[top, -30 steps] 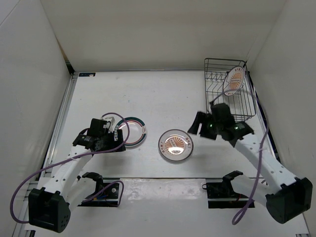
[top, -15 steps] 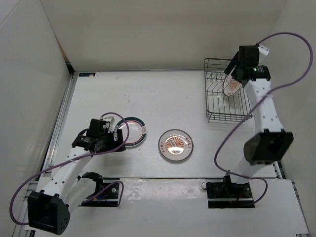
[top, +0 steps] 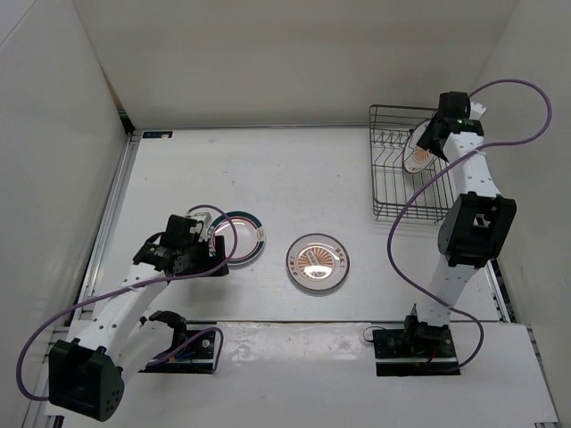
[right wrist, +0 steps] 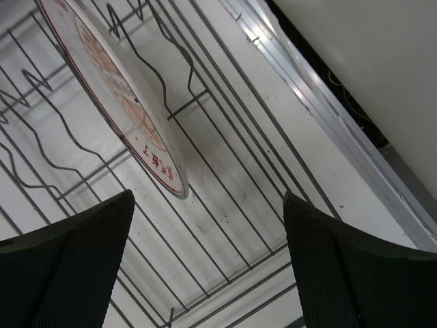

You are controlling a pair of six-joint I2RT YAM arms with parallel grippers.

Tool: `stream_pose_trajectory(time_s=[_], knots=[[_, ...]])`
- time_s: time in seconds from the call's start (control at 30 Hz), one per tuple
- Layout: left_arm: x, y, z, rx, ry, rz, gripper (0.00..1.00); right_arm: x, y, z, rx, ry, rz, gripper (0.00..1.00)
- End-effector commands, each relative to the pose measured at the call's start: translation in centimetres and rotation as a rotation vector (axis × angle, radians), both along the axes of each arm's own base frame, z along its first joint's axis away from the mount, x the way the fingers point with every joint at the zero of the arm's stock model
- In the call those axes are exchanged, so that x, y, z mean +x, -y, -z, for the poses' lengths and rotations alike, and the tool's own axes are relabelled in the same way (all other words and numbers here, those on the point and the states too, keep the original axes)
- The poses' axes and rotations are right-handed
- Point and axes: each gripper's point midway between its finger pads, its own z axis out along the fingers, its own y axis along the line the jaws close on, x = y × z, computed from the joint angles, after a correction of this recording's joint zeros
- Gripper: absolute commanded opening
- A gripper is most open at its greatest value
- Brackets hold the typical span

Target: Unload the plates from the dish rack

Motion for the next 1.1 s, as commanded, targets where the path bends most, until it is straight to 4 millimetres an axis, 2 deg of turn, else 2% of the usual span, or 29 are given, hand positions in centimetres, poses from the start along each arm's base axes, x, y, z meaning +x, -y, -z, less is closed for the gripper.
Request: stream_pose_trajectory(time_s=[0.0, 0.07, 0.1, 0.17, 0.2, 0.27, 0.3, 0.37, 0.4, 0.5, 0.53, 0.6, 0.63, 0.7, 0.77, 0.97, 1.07], knots=[[0.5, -0.2, -0.6, 0.019, 0.035, 0.005, 1.00, 1.2, -1.1, 3.2, 0.049, -0.028, -0.111, 0.90], [0.5, -0.3, -0.6, 0.021, 0.032, 0.007, 1.00, 1.8, -1.4, 4.0, 0.061, -0.022, -0.151, 0.90], [0.4, -0.3, -0.5, 0.023, 0.026, 0.008, 1.00, 2.1, -2.2, 5.1, 0.093, -0.026, -0.199, 0.86], [0.3, -0.3, -0.4, 0.027, 0.019, 0.011, 1.00, 2.3, -2.4, 5.8, 0.101, -0.035, -0.218, 0.81], [0.4, -0.2, -0.5, 0.023, 0.020, 0.011, 1.00, 2.4, -2.4, 6.6, 0.106, -0.050, -0.226, 0.74], [0.4, -0.4, -0.4, 0.036, 0.013, 0.007, 1.00, 2.4, -2.3, 7.1, 0.101, -0.059, -0.229, 0.67], [0.4, -0.5, -0.5, 0.036, 0.013, 0.006, 1.00, 2.4, -2.3, 7.4, 0.098, -0.069, -0.234, 0.60], [0.2, -0.5, -0.3, 0.044, 0.006, 0.009, 1.00, 2.2, -2.1, 7.8, 0.091, -0.081, -0.231, 0.56], [0.2, -0.6, -0.3, 0.046, 0.004, 0.007, 1.00, 2.0, -1.9, 8.2, 0.089, -0.093, -0.224, 0.49], [0.2, -0.5, -0.3, 0.045, -0.001, 0.010, 1.00, 1.5, -1.6, 8.1, 0.069, -0.107, -0.205, 0.47], [0.3, -0.6, -0.3, 0.051, -0.002, 0.010, 1.00, 1.5, -1.5, 7.9, 0.068, -0.098, -0.203, 0.39], [0.2, -0.5, -0.4, 0.048, -0.004, 0.012, 1.00, 1.3, -1.1, 7.4, 0.058, -0.093, -0.192, 0.32], [0.3, -0.5, -0.7, 0.042, 0.016, 0.013, 1.00, 1.3, -1.1, 7.4, 0.053, -0.091, -0.192, 0.22], [0.3, -0.5, -0.6, 0.044, 0.014, 0.011, 1.00, 1.5, -0.9, 6.8, 0.049, -0.079, -0.188, 0.14], [0.4, -0.6, -0.5, 0.043, 0.015, 0.009, 1.00, 1.5, -0.9, 6.5, 0.052, -0.074, -0.184, 0.01], [0.3, -0.6, -0.7, 0.046, 0.018, 0.011, 1.00, 0.8, -0.8, 4.9, 0.039, -0.069, -0.173, 0.00], [0.3, -0.6, -0.7, 0.046, 0.020, 0.011, 1.00, -0.2, -0.2, 2.7, 0.014, -0.046, -0.135, 0.00]])
